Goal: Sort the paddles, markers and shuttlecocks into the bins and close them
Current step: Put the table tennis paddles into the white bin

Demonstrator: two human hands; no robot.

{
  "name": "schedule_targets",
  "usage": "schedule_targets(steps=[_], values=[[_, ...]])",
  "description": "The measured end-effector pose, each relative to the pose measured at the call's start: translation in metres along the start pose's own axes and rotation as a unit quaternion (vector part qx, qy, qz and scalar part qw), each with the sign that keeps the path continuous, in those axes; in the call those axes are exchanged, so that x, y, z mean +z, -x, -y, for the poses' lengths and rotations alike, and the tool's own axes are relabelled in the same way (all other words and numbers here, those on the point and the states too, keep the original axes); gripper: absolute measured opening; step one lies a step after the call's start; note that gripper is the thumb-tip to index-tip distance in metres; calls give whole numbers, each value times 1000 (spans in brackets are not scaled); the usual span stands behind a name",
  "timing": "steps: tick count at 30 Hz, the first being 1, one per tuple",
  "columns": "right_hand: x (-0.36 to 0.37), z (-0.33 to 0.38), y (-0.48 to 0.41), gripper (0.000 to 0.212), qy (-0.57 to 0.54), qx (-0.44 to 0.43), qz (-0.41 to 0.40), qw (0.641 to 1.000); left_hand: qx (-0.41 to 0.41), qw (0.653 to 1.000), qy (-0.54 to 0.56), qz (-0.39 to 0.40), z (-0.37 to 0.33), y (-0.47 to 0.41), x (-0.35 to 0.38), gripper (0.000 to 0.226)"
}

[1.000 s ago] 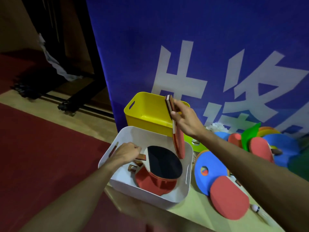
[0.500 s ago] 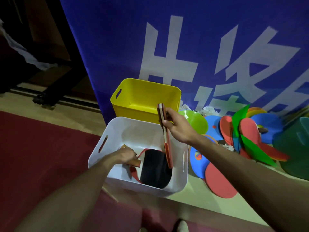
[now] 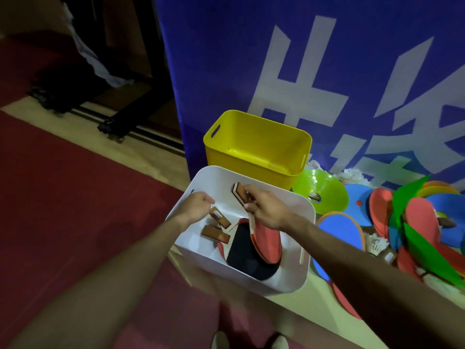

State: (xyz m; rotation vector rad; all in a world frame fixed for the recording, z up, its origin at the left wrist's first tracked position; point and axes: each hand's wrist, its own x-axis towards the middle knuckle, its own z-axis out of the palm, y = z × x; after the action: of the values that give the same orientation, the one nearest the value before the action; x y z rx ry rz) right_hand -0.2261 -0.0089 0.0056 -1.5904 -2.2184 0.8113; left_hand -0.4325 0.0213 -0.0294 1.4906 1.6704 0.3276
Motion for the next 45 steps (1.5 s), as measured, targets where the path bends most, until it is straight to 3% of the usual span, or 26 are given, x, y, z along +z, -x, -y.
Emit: schedule_targets(steps=[5, 11, 14, 20, 24, 28, 37, 45], values=[[40, -8, -23, 16, 31, 49, 47, 997, 5, 993, 100, -57, 0, 9, -11, 34], [75, -2, -52, 27, 144, 107, 80, 980, 0, 987, 129, -91, 10, 16, -20, 37], [83, -3, -56, 29, 175, 122, 78, 974, 0, 987, 139, -76, 10, 19, -22, 32], [64, -24, -47, 41, 112, 141, 88, 980, 25, 987, 157, -28, -8, 16, -18, 28], [23, -23, -32, 37, 58, 102, 52, 992, 52, 984, 172, 3, -31, 13, -7, 23], [-21, -28, 3, 29, -15, 92, -34, 995, 103, 975, 193, 27, -67, 8, 16, 21], [-87, -101, 104, 27, -34, 195, -151, 968, 175, 954, 217, 112, -144, 17, 98, 28], [-105, -178, 171, 26, -106, 280, -201, 933, 181, 952, 196, 146, -193, 35, 165, 23]])
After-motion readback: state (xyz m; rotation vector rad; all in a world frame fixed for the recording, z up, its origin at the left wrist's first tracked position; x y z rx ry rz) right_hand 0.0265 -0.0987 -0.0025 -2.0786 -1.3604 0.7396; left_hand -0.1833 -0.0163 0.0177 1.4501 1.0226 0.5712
